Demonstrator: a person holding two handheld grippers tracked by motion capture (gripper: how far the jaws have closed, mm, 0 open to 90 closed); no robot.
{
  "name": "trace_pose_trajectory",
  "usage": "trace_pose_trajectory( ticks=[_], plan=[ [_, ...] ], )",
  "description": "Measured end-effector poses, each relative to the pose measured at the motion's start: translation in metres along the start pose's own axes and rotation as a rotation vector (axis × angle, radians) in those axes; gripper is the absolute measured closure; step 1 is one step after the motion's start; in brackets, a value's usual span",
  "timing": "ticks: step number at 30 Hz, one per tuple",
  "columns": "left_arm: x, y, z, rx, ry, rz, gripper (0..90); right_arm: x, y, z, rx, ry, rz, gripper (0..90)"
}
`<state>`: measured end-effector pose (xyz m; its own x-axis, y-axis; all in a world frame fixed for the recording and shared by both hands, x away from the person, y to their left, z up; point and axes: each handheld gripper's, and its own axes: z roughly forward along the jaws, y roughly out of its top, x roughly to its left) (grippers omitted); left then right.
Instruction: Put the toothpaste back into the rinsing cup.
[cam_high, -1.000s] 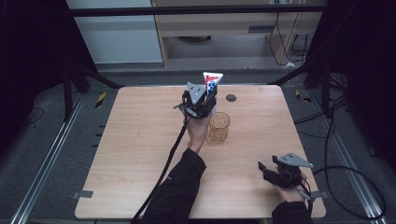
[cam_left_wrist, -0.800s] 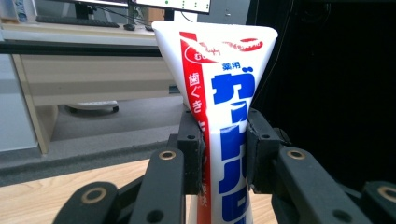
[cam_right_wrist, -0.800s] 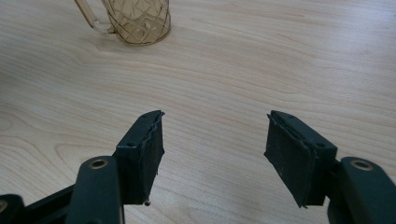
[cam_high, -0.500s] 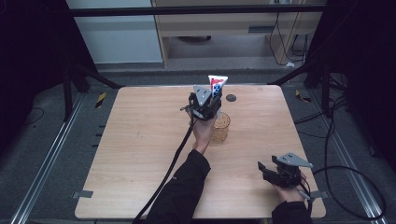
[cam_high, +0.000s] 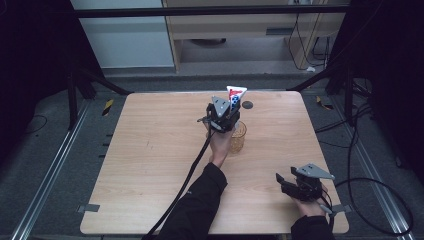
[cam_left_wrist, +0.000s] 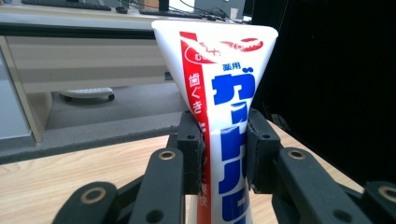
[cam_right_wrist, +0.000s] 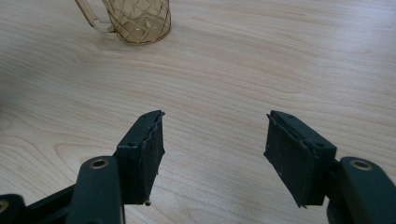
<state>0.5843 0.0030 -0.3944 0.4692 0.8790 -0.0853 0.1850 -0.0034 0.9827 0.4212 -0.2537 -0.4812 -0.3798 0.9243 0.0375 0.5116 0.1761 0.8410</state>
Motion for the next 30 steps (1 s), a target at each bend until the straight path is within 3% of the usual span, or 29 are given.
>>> trace_pose_trajectory(
  ticks=[13,20,30],
  plan=[
    [-0.010,-0.019,0.004,0.046,-0.019,0.032,70.1,-0.001,0.000,0.000,-0.001,0.003,0.009,36.7],
    [-0.010,-0.032,0.005,0.072,-0.027,0.014,70.0,-0.001,0.000,0.000,-0.002,0.004,0.008,36.7],
    [-0.009,-0.044,0.004,0.106,-0.031,0.033,69.7,0.000,0.000,0.002,0.000,0.007,0.008,36.2]
  ],
)
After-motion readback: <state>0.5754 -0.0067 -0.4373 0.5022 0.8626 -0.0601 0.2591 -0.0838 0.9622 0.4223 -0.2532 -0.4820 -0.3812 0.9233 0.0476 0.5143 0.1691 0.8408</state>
